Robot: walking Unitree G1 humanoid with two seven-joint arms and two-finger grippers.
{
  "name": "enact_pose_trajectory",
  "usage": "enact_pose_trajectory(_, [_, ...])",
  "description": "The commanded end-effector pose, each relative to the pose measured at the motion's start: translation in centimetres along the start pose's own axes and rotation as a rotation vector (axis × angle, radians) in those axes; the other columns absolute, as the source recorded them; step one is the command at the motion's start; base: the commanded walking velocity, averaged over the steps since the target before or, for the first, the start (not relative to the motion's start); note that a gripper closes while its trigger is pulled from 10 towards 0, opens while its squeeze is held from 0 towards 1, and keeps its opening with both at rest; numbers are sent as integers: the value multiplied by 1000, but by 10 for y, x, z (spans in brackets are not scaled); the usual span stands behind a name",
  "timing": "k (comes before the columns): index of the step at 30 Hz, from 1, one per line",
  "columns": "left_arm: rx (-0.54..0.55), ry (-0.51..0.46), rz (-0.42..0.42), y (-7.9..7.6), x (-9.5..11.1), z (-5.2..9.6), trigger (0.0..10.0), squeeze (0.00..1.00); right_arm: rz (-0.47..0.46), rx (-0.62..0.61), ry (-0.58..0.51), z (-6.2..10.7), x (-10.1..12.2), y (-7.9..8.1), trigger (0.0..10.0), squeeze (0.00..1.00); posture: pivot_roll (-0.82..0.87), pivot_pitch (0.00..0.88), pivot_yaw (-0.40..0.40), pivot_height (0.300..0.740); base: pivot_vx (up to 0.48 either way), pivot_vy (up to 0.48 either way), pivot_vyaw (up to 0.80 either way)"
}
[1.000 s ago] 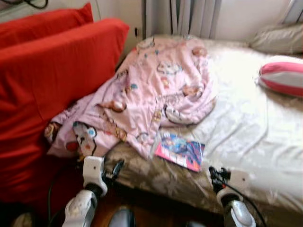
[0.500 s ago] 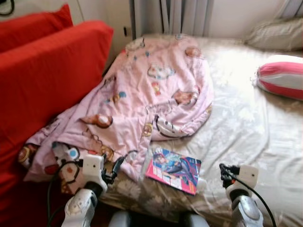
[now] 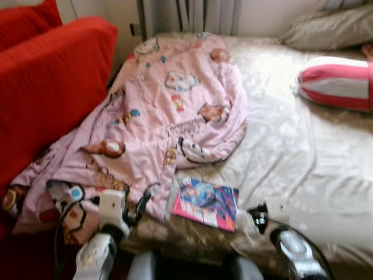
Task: Clean up the room
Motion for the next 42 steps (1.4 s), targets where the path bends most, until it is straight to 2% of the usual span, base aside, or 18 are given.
enact_pose_trajectory(1, [3, 2, 5, 0, 2, 4, 10000, 0, 76, 29, 65, 2, -9, -1, 10000, 1000, 173, 186, 5, 626, 0, 0, 0])
enact_pose_trajectory(5, [2, 14, 2, 0, 2, 14, 10000, 0, 207, 70, 75, 2, -10, -3, 10000, 1000, 183, 213, 17, 626, 0, 0, 0])
enact_pose_trajectory(9, [6, 35, -6, 1, 2, 26, 10000, 0, 250, 52, 83, 3, -8, -15, 10000, 1000, 207, 261, 40, 626, 0, 0, 0])
enact_pose_trajectory(10, [6, 37, -7, 1, 3, 29, 10000, 0, 270, 46, 87, 3, -8, -17, 10000, 447, 209, 266, 42, 626, 0, 0, 0])
enact_pose_trajectory(11, [5, 40, -8, 1, 3, 32, 10000, 0, 285, 42, 89, 3, -7, -19, 10000, 39, 215, 275, 48, 626, 0, 0, 0])
enact_pose_trajectory(12, [3, 44, -9, 0, 4, 34, 10000, 0, 292, 39, 89, 3, -5, -22, 10000, 0, 217, 279, 50, 626, 0, 0, 0])
enact_pose_trajectory(14, [-2, 53, -14, 0, 6, 38, 10000, 0, 300, 34, 84, 3, -1, -28, 10000, 0, 226, 298, 58, 626, 0, 0, 0])
enact_pose_trajectory(15, [-4, 62, -18, 0, 8, 43, 10000, 0, 333, 42, 80, 2, 4, -32, 10000, 0, 233, 310, 70, 626, 0, 0, 0])
enact_pose_trajectory(20, [-11, 79, -26, 1, 11, 48, 10000, 0, 402, 75, 55, 1, 15, -37, 10000, 0, 245, 325, 82, 626, 0, 0, 0])
enact_pose_trajectory(23, [-19, 94, -32, 0, 12, 52, 10000, 0, 507, 108, 49, 0, 25, -42, 10000, 0, 256, 336, 93, 626, 0, 0, 0])
enact_pose_trajectory(30, [-28, 115, -34, 0, 13, 56, 10000, 0, 538, 181, 61, -1, 29, -38, 10000, 0, 268, 345, 101, 626, 0, 0, 0])
enact_pose_trajectory(37, [-42, 143, -35, -4, 12, 60, 10000, 0, 581, 188, 74, -2, 31, -37, 10000, 0, 273, 352, 107, 626, 0, 0, 0])
enact_pose_trajectory(42, [-43, 149, -35, -5, 12, 61, 10000, 0, 578, 174, 81, -3, 31, -37, 10000, 0, 277, 357, 107, 626, 0, 0, 0])
Point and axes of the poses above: a point about 5 cm out from each wrist's last joint towards the gripper, its own z axis pointing back from the gripper into the wrist, its own x axis along the axis of the wrist's last joint, y = z × x, the point moved 1 cm from there along -z, pointing out of the wrist towards the gripper, and after that the axes turned 2 degrees about z, right-handed, at the moved point
